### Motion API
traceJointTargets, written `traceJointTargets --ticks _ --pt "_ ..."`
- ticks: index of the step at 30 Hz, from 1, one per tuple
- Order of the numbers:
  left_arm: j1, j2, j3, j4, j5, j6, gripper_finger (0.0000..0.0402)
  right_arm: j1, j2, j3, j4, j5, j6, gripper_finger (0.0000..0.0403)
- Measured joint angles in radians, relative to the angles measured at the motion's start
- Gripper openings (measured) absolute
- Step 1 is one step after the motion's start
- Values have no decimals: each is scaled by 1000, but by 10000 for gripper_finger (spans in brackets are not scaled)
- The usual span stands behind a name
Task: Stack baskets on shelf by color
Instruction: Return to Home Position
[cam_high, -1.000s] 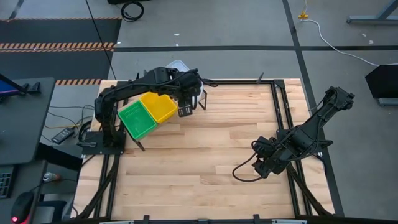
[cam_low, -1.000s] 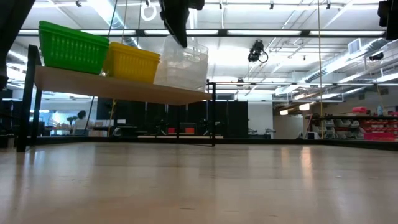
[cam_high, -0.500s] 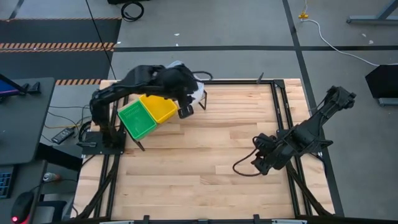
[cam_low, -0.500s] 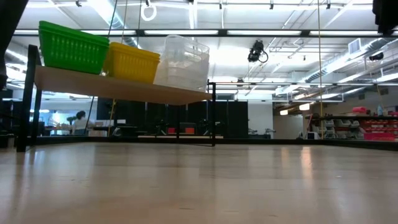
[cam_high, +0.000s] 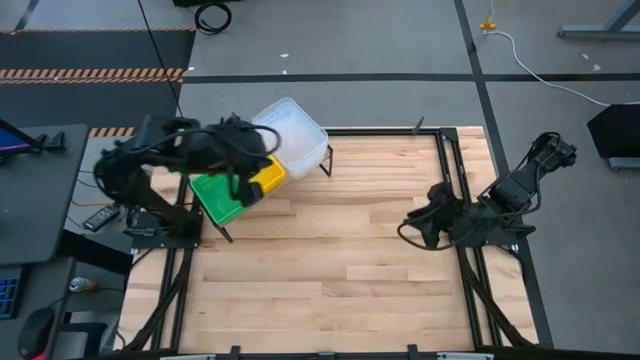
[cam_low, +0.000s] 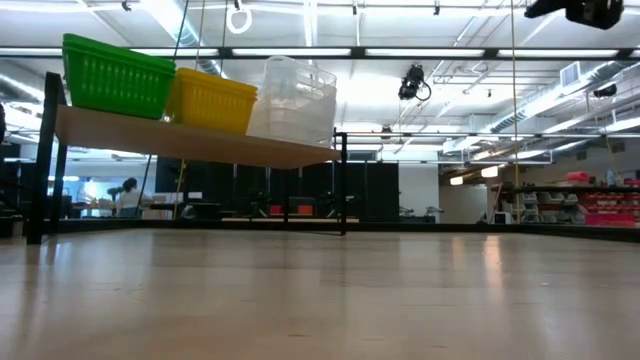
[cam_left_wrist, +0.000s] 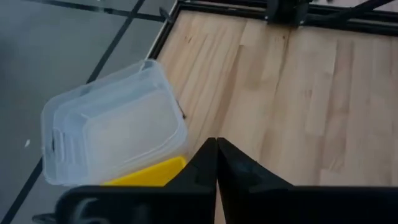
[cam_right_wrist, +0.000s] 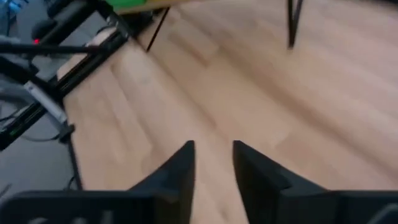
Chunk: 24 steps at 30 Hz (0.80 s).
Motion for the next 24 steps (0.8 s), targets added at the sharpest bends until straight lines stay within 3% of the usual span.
traceJointTargets --ticks 4,8,16,24 --pt "-5 -114 -158 58 -6 -18 6 -2 -19 -1 -7 61 -41 59" --pt "-13 -304 -429 281 21 -29 5 3 -51 -2 -8 77 -59 8" --pt "-17 -697 -969 873 85 -78 3 43 -189 -3 98 295 -161 6" --pt "-17 -964 -1281 1139 78 -120 1 45 -294 -43 276 395 -338 4"
